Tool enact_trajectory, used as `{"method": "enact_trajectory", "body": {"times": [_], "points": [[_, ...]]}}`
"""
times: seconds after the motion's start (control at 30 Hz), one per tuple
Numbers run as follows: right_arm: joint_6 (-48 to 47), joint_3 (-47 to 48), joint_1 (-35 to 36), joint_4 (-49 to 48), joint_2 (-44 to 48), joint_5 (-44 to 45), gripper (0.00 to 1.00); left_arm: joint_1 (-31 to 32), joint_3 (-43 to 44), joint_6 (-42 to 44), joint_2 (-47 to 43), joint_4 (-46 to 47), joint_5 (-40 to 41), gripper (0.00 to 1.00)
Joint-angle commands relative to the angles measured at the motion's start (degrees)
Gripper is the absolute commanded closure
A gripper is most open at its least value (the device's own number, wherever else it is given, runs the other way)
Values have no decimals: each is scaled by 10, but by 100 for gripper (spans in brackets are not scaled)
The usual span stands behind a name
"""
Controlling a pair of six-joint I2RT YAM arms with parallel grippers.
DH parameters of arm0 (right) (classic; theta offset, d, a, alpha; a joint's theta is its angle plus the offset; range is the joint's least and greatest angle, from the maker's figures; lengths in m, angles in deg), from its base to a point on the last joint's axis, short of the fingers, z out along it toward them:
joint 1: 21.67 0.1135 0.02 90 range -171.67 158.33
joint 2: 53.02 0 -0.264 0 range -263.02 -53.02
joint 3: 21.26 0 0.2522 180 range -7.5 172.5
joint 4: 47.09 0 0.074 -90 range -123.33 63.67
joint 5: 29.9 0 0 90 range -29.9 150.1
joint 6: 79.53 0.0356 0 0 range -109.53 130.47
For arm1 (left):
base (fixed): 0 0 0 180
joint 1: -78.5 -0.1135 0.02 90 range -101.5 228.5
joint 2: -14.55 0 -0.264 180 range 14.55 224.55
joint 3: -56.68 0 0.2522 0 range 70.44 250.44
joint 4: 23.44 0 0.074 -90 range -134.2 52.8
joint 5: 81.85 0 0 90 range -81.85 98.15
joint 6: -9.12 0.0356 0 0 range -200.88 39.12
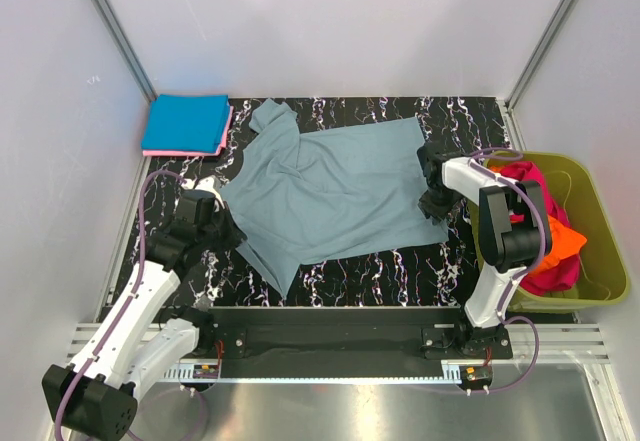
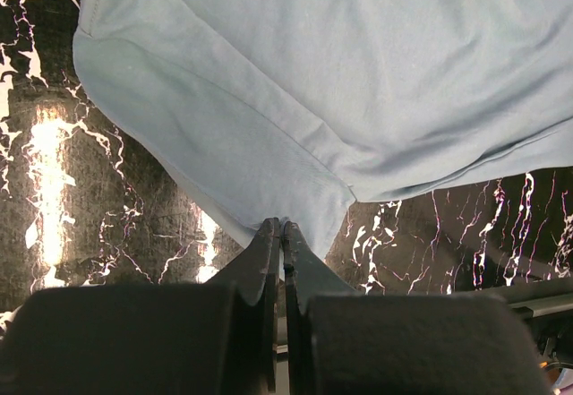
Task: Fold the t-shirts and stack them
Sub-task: Flatten the tshirt out
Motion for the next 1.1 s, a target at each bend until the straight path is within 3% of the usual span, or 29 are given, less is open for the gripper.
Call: {"method": "enact_trajectory", "body": {"times": [0.0, 0.17, 0.3, 0.53, 0.6, 0.67, 0.73, 1.07], "points": [[26, -19, -15, 16, -1, 26, 65, 2, 15, 11, -7, 8, -1, 100], [22, -26, -16, 15, 4, 34, 67, 2, 14, 11, -7, 6, -4, 100], [19, -27, -16, 15, 6, 31, 78, 2, 13, 10, -9, 5, -5, 100], [2, -29, -16, 23, 39, 30, 86, 1, 28, 3, -10, 1, 6, 100], [-5, -29, -16, 23, 47, 24, 85, 1, 31, 0, -10, 1, 7, 100], [-16, -30, -16, 17, 48, 19, 72, 1, 30, -6, -13, 1, 7, 100], [-24, -32, -16, 11, 48, 13, 68, 2, 28, -10, -18, 1, 5, 100], [-15, -60, -16, 19, 81, 6, 69, 1, 17, -22, -39, -1, 3, 100]]}}
